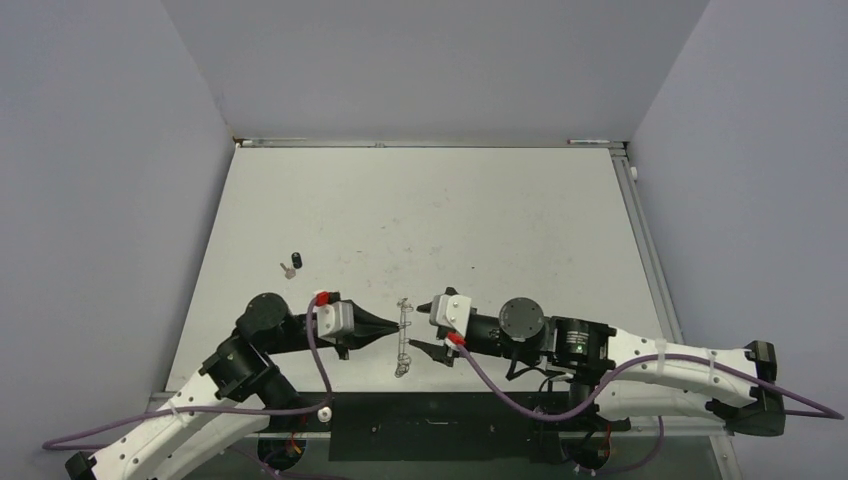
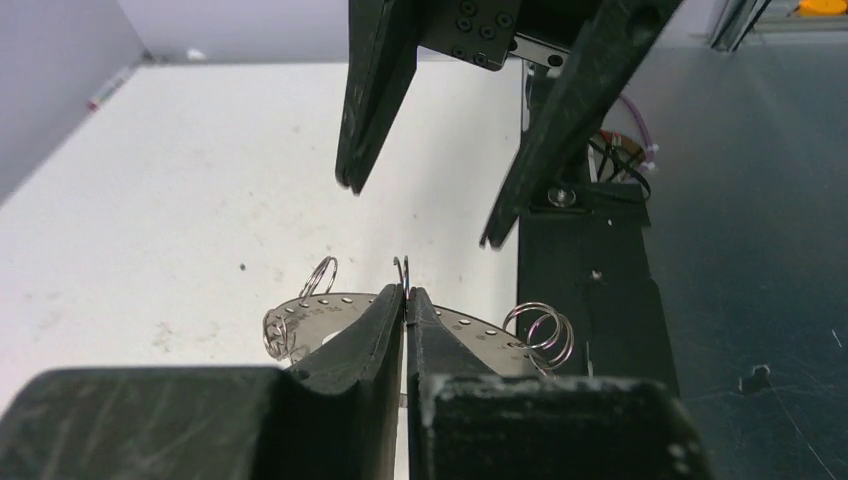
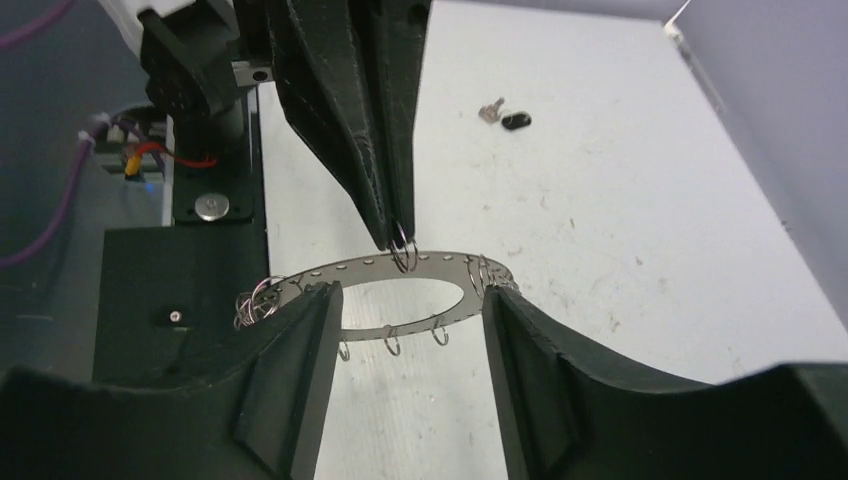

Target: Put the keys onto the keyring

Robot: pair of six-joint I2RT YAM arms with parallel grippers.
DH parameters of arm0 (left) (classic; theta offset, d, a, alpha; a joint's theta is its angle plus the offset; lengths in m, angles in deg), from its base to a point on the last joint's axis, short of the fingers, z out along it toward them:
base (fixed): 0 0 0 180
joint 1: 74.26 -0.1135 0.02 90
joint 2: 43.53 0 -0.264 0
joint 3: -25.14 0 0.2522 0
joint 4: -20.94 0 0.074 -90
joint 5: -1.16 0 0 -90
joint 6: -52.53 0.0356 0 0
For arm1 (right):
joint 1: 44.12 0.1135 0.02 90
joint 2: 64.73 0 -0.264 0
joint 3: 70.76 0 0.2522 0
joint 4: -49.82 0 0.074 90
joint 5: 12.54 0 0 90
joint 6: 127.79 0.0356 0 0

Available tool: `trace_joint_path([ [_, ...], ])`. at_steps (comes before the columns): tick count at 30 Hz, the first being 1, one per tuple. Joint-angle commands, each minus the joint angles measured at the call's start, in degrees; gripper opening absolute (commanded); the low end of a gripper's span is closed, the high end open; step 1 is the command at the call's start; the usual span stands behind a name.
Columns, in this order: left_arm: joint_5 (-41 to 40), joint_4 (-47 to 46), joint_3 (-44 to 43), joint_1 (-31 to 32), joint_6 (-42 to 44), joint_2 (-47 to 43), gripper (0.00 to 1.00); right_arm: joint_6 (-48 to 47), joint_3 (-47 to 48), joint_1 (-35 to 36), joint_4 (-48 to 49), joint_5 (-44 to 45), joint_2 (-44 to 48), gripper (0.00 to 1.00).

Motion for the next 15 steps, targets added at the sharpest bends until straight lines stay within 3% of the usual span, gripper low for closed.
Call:
trace_joint_path([
  [1,0.1,-10.9,1.8,-1.5,-2.6,-6.0,0.0,1.1,-3.7,-0.1,10.1,-1.2,7.7,0.56],
  [8,6.1,-20.4,5.9,-5.4,-6.6,-11.7,0.0,0.5,-5.8,-1.1,16.2,-10.9,9.5,0.48],
  [15,7.7,-22.3,6.9,-6.3,-5.6,-13.1,0.0,-0.1,-4.6,-1.6,18.3,-12.9,5.3,0.38],
])
